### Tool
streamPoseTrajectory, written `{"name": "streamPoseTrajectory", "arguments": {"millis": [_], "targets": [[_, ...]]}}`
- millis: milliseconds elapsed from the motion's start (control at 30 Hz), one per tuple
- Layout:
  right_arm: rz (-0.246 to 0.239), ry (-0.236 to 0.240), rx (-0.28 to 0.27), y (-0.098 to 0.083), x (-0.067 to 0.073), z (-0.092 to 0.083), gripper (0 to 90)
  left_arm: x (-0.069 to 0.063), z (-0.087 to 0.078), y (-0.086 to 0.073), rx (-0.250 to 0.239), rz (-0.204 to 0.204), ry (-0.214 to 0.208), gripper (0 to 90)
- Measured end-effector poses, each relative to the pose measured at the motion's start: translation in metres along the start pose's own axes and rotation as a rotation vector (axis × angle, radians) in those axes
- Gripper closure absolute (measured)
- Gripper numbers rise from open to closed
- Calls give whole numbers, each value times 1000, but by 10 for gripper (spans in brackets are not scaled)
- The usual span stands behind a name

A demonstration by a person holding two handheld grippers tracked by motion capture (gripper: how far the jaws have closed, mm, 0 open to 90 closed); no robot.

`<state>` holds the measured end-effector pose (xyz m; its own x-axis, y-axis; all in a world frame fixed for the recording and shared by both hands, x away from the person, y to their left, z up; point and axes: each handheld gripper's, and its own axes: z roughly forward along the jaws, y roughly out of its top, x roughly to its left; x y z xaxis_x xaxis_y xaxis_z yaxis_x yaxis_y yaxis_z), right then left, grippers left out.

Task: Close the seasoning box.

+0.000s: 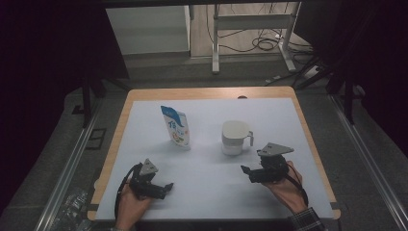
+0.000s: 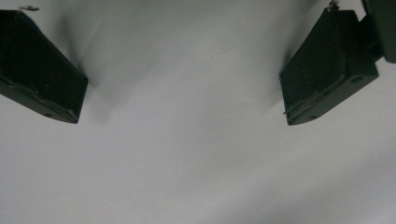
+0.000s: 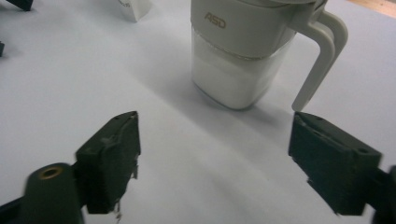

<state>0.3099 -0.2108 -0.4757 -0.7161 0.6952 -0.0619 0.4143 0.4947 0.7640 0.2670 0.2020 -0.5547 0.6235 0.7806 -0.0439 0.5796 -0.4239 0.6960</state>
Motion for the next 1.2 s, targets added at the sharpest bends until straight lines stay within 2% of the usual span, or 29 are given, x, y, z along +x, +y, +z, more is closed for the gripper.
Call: {"name": "streamPoseTrajectory", "arguments": {"millis": [167, 400, 667, 1000, 1200], "targets": [[5, 1, -4, -2, -5, -6, 99, 0, 0, 0, 0, 0, 0, 8], [1, -6, 4, -6, -12, -14, 70, 0, 0, 0, 2, 0, 0, 9], [-2, -48, 13, -12, -19, -24, 59, 0, 0, 0, 1, 0, 0, 9], [-15, -77, 37, -22, -27, -37, 58, 0, 0, 0, -1, -1, 1, 9], [3, -86, 37, -31, -34, -43, 51, 0, 0, 0, 0, 0, 0, 9]]}}
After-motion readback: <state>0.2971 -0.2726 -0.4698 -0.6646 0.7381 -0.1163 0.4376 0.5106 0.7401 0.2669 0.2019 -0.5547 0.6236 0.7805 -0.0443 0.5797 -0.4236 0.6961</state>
